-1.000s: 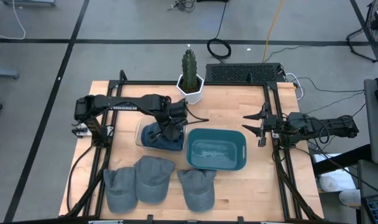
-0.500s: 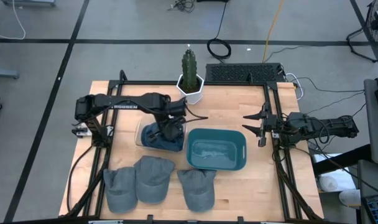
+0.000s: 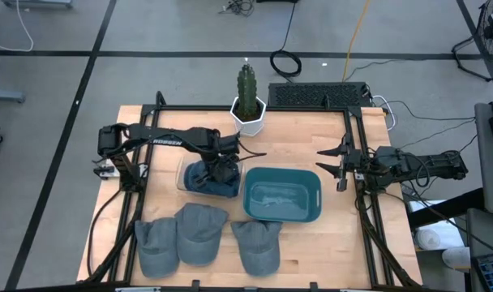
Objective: Pick & Place hat
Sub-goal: Put the blue cap into the transparent bin
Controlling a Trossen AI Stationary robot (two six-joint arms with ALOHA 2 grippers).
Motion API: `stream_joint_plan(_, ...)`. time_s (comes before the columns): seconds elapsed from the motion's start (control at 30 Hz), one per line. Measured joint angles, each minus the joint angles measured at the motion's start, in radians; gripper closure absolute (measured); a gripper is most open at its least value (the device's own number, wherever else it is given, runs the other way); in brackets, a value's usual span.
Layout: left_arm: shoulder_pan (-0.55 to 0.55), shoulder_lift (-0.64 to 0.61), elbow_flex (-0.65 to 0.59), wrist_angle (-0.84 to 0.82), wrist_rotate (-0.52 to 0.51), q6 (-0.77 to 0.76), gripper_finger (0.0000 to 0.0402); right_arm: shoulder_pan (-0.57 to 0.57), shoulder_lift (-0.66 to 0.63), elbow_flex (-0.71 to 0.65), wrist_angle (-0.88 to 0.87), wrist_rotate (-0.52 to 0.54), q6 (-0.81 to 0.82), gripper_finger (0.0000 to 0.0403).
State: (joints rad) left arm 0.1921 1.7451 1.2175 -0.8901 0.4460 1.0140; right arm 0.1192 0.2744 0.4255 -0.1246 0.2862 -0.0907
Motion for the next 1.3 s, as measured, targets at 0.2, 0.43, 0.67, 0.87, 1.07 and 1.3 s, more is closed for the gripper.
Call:
stream_joint_plan(0.2,-0.001,-0.001,-0.094,0.191,0.093,-0.025,0.0371,0.000,0.000,0.000,0.000,0.000,0.000,0.0248)
stream_joint_plan(0.43,0.003,-0.004,-0.176,0.305,0.099,-0.046,0.0371,0.000,0.000,0.000,0.000,0.000,0.000,0.0248)
stream_joint_plan(0.67,0.002,-0.003,-0.184,0.321,0.041,-0.085,0.0371,0.000,0.000,0.000,0.000,0.000,0.000,0.0248)
stream_joint_plan(0.87,0.002,-0.001,-0.176,0.331,0.017,-0.212,0.0371,0.000,0.000,0.000,0.000,0.000,0.000,0.0248)
stream_joint_plan(1.07,-0.012,0.000,-0.142,0.326,-0.089,-0.427,0.0370,0.000,0.000,0.000,0.000,0.000,0.000,0.0248)
stream_joint_plan(1.3,-0.026,-0.051,-0.128,0.315,-0.136,-0.580,0.0310,0.000,0.000,0.000,0.000,0.000,0.000,0.0248)
